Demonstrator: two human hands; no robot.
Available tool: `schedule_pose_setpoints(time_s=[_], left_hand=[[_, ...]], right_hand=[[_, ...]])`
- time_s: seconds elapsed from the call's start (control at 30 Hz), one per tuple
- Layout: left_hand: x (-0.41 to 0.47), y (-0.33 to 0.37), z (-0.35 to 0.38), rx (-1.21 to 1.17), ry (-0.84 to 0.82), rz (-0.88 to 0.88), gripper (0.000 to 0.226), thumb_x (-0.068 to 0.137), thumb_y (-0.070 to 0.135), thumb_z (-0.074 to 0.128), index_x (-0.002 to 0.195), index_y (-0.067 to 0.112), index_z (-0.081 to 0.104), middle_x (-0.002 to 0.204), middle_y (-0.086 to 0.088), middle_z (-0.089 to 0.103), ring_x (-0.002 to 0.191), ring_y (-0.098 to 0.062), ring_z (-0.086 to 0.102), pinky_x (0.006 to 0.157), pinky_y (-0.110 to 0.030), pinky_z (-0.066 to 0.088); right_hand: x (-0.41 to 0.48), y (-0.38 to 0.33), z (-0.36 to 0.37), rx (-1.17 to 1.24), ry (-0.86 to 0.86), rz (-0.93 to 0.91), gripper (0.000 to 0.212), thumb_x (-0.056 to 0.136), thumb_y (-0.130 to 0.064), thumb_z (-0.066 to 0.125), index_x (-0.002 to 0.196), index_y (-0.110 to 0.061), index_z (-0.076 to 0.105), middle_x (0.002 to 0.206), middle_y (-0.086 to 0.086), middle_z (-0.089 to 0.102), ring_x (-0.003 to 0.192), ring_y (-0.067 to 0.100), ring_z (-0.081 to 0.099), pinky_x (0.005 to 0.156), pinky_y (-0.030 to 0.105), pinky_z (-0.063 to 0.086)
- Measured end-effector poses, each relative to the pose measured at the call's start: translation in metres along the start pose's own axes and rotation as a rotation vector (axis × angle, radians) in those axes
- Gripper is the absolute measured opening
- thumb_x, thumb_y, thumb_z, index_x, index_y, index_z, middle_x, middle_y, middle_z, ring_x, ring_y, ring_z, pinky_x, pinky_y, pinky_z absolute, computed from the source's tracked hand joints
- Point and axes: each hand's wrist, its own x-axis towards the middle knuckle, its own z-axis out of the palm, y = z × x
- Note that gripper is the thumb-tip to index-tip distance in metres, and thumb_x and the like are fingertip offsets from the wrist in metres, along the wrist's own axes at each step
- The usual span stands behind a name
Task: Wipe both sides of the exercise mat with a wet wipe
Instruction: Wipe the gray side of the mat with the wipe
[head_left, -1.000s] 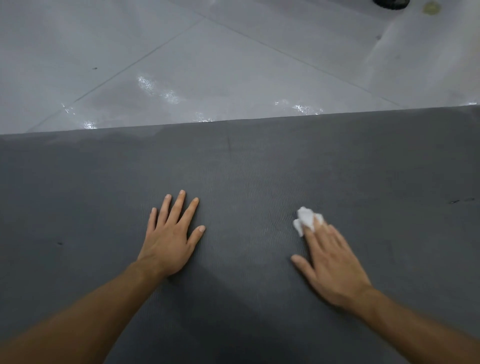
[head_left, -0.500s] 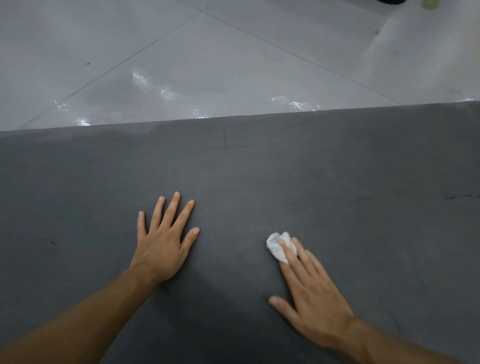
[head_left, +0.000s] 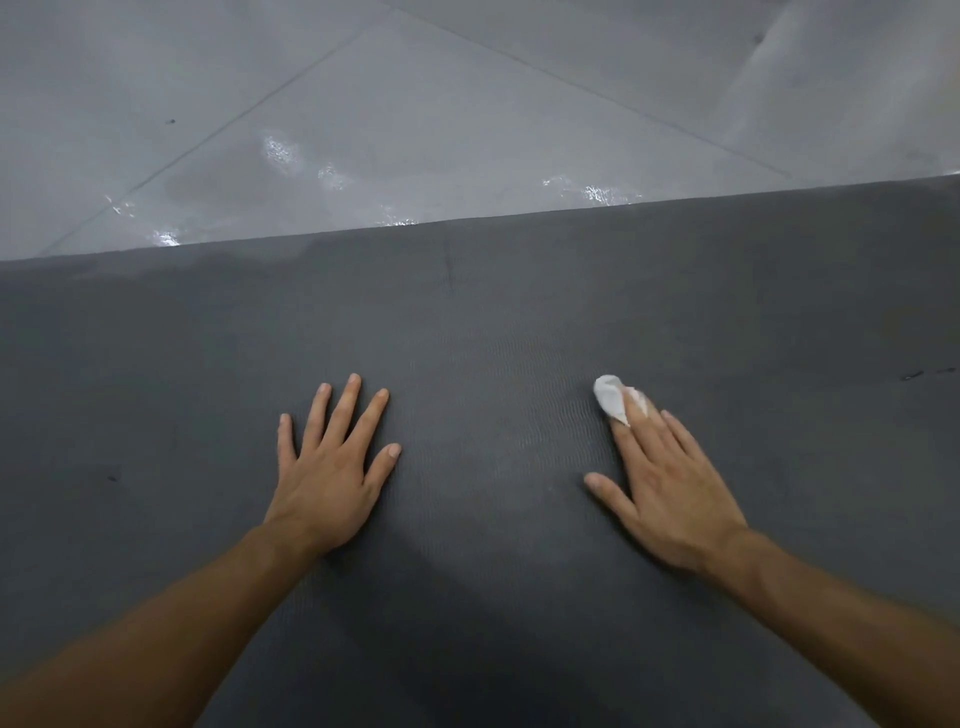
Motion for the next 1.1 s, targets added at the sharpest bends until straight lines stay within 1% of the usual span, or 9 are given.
schedule_pose_setpoints(time_s=[0.1,0.17,0.37,0.53,0.67,0.77,0.87,0.97,1.1], left_hand=[[0.0,0.0,-0.001,0.005,-0.011,0.0,0.075,0.092,0.073,-0.001,0.162,0.046,-0.005,0.17,0.016,-0.019,0.156,-0.013,-0.024,0.126,-0.057,-0.008],[-0.001,0.0,-0.001,0.009,-0.013,0.0,0.074,0.093,0.072,-0.002,0.162,0.046,-0.007,0.169,0.017,-0.023,0.155,-0.012,-0.026,0.126,-0.056,-0.01],[-0.002,0.001,0.0,0.012,-0.001,0.002,0.074,0.094,0.071,0.0,0.163,0.044,-0.003,0.171,0.015,-0.018,0.156,-0.014,-0.022,0.126,-0.057,-0.007],[-0.003,-0.001,-0.001,-0.002,-0.005,0.025,0.074,0.095,0.072,0.002,0.163,0.044,-0.003,0.171,0.015,-0.017,0.156,-0.014,-0.023,0.126,-0.057,-0.008],[-0.002,-0.001,-0.001,0.01,0.004,0.015,0.074,0.094,0.072,0.001,0.163,0.045,-0.004,0.171,0.015,-0.017,0.156,-0.014,-0.023,0.126,-0.056,-0.009],[-0.003,-0.002,0.002,0.012,0.014,0.027,0.073,0.095,0.072,0.001,0.163,0.044,-0.003,0.171,0.014,-0.016,0.156,-0.014,-0.022,0.126,-0.056,-0.009],[-0.002,-0.003,0.004,0.013,0.02,0.033,0.072,0.097,0.071,0.002,0.163,0.043,-0.003,0.172,0.013,-0.015,0.156,-0.014,-0.022,0.125,-0.057,-0.009],[-0.002,-0.003,0.004,0.017,0.011,0.033,0.072,0.096,0.072,0.001,0.162,0.044,-0.007,0.171,0.013,-0.019,0.156,-0.014,-0.024,0.125,-0.056,-0.011],[-0.003,-0.003,0.003,0.013,0.01,0.033,0.072,0.096,0.072,0.0,0.162,0.044,-0.008,0.17,0.014,-0.02,0.155,-0.013,-0.026,0.125,-0.055,-0.012]], right_hand=[[0.009,0.015,-0.003,0.02,0.003,0.101,0.092,0.099,-0.077,0.001,0.166,-0.014,-0.005,0.174,0.004,-0.01,0.159,0.012,-0.016,0.13,0.035,-0.004],[0.007,0.005,-0.007,0.071,-0.006,0.063,0.091,0.1,-0.076,0.006,0.165,-0.016,-0.013,0.173,0.0,-0.017,0.158,0.012,-0.018,0.13,0.036,-0.002],[-0.035,-0.073,-0.001,0.157,-0.091,-0.329,0.098,0.099,-0.076,0.036,0.167,-0.017,-0.005,0.175,-0.001,-0.008,0.161,0.019,-0.007,0.127,0.041,0.012],[-0.061,-0.105,0.017,-0.031,-0.1,-0.613,0.093,0.1,-0.078,0.029,0.163,-0.009,0.028,0.174,0.007,0.01,0.161,0.024,0.009,0.123,0.038,0.018],[-0.04,-0.083,0.014,-0.01,-0.082,-0.564,0.089,0.102,-0.074,0.032,0.165,-0.012,0.024,0.175,0.003,0.008,0.16,0.019,0.013,0.126,0.037,0.014],[-0.013,-0.059,0.005,0.027,-0.044,-0.407,0.089,0.103,-0.072,0.032,0.167,-0.016,0.007,0.175,0.0,0.001,0.161,0.015,0.002,0.128,0.039,0.013],[0.014,-0.029,-0.004,-0.006,-0.037,-0.203,0.087,0.104,-0.072,0.019,0.166,-0.019,-0.01,0.174,-0.002,-0.013,0.16,0.011,-0.012,0.129,0.04,0.01],[0.028,-0.015,-0.006,-0.04,-0.059,-0.118,0.088,0.102,-0.074,0.005,0.165,-0.015,-0.011,0.173,0.0,-0.021,0.158,0.011,-0.019,0.13,0.04,0.006],[0.02,-0.036,-0.005,0.024,-0.056,-0.16,0.094,0.101,-0.077,0.016,0.165,-0.013,-0.01,0.173,0.003,-0.018,0.159,0.015,-0.016,0.13,0.041,0.006]])
